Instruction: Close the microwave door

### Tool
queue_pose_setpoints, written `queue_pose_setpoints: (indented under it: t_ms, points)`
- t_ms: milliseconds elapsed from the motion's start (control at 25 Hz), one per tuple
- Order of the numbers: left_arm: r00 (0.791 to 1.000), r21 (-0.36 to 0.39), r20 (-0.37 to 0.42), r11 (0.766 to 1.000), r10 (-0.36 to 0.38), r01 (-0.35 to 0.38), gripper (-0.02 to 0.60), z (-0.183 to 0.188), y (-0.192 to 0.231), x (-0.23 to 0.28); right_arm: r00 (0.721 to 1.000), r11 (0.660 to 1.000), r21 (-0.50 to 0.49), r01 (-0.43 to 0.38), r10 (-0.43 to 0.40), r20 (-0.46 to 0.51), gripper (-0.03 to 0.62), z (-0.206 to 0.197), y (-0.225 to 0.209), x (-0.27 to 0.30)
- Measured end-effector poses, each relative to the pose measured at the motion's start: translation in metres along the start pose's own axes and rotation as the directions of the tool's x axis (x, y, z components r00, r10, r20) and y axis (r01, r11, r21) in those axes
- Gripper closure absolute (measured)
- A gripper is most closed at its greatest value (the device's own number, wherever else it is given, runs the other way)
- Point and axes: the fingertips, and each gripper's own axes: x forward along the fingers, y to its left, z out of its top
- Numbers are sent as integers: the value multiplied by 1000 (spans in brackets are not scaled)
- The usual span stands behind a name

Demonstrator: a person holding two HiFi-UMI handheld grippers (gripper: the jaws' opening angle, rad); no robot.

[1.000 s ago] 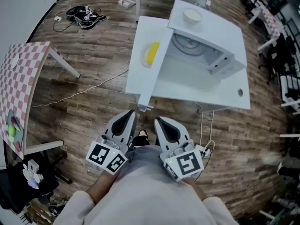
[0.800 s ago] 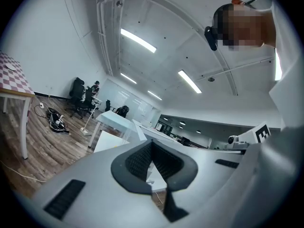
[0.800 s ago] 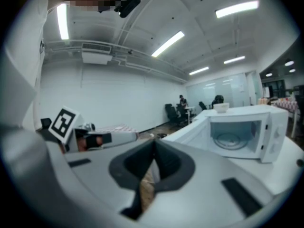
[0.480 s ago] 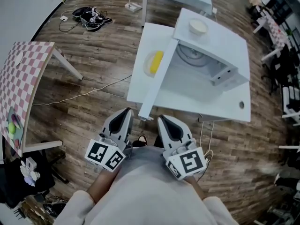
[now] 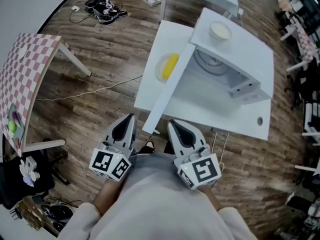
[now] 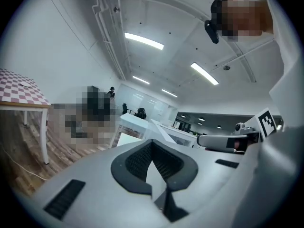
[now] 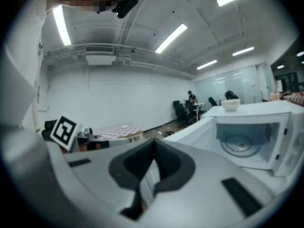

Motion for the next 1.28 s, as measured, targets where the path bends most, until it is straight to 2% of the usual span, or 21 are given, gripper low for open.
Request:
queue_pose_setpoints:
  t_ms: [440, 1280]
  points:
    - [998, -9, -63, 1000, 13, -14, 565, -16, 0, 4, 999, 999, 32, -33, 34, -27, 571, -9, -8, 6]
    - [992, -10, -123, 999, -42, 41, 565, -33, -22, 7, 1000, 997, 71, 22, -21, -16, 571, -21, -21, -19]
